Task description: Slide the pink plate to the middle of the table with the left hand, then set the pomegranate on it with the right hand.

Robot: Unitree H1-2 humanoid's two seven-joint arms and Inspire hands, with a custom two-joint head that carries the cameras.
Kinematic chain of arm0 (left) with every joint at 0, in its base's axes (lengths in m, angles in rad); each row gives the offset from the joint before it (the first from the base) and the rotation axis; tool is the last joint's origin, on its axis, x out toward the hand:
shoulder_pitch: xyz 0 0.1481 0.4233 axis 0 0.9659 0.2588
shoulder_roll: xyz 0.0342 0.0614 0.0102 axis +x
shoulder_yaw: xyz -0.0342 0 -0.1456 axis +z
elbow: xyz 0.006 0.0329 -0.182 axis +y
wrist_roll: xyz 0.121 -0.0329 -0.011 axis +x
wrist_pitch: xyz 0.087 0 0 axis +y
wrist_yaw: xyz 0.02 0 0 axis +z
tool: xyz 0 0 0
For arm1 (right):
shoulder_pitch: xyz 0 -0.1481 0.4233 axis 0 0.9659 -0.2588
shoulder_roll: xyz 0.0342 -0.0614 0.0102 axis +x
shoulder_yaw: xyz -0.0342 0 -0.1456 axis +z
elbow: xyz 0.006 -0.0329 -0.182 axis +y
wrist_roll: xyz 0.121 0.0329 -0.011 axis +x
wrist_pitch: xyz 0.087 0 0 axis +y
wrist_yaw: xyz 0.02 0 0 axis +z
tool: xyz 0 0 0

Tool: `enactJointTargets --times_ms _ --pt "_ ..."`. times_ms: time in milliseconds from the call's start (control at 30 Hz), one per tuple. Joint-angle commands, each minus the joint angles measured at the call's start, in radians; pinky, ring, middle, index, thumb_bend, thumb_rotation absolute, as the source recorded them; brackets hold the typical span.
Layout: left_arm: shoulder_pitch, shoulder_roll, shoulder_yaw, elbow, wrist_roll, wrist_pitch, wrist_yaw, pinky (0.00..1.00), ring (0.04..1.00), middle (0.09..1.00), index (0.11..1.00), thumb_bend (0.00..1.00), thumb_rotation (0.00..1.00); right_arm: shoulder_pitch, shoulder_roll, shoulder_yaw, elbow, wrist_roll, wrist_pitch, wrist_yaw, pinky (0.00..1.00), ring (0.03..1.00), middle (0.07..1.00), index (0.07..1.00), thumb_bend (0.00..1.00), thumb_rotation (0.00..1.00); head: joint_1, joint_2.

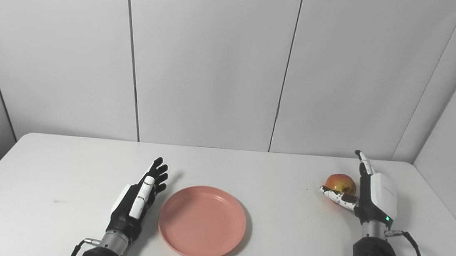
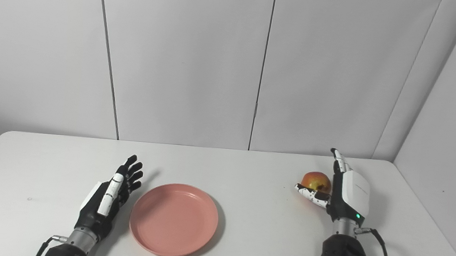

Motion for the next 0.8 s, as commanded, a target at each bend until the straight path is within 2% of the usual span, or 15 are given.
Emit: enactJointTargets --times_ms 0,267,433,567,767 --pt "0.025 0.010 -0.003 0.023 -0.001 -0.028 -0.013 0.96 0.968 0.976 0.981 0.55 1.00 -0.041 -0.016 0.007 0.011 0.011 -0.042 -0.022 0.76 0.848 0.884 0.882 0.82 0.26 0.001 0.001" --pt "0.028 0.006 -0.002 0.008 0.000 -0.014 -0.007 0.96 0.968 0.973 0.981 0.55 1.00 -0.044 -0.011 0.024 0.036 0.033 -0.053 -0.031 0.71 0.802 0.840 0.844 0.78 0.16 0.006 0.003" --pt "0.029 0.007 -0.004 0.008 0.002 -0.022 -0.009 0.96 0.970 0.975 0.983 0.54 1.00 -0.038 -0.005 0.024 0.029 0.040 -0.058 -0.049 0.62 0.692 0.750 0.763 0.75 0.01 0.007 0.003" --pt "0.030 0.004 -0.005 0.005 0.002 -0.018 -0.006 0.95 0.968 0.975 0.982 0.54 1.00 -0.030 -0.003 0.020 0.012 0.058 -0.054 -0.027 0.59 0.665 0.726 0.744 0.74 0.00 0.011 0.003" --pt "0.031 0.003 -0.005 0.001 0.001 -0.013 -0.006 0.95 0.968 0.974 0.981 0.54 1.00 -0.023 0.000 0.008 -0.006 0.096 -0.048 -0.002 0.47 0.558 0.645 0.693 0.70 0.00 0.011 0.004"
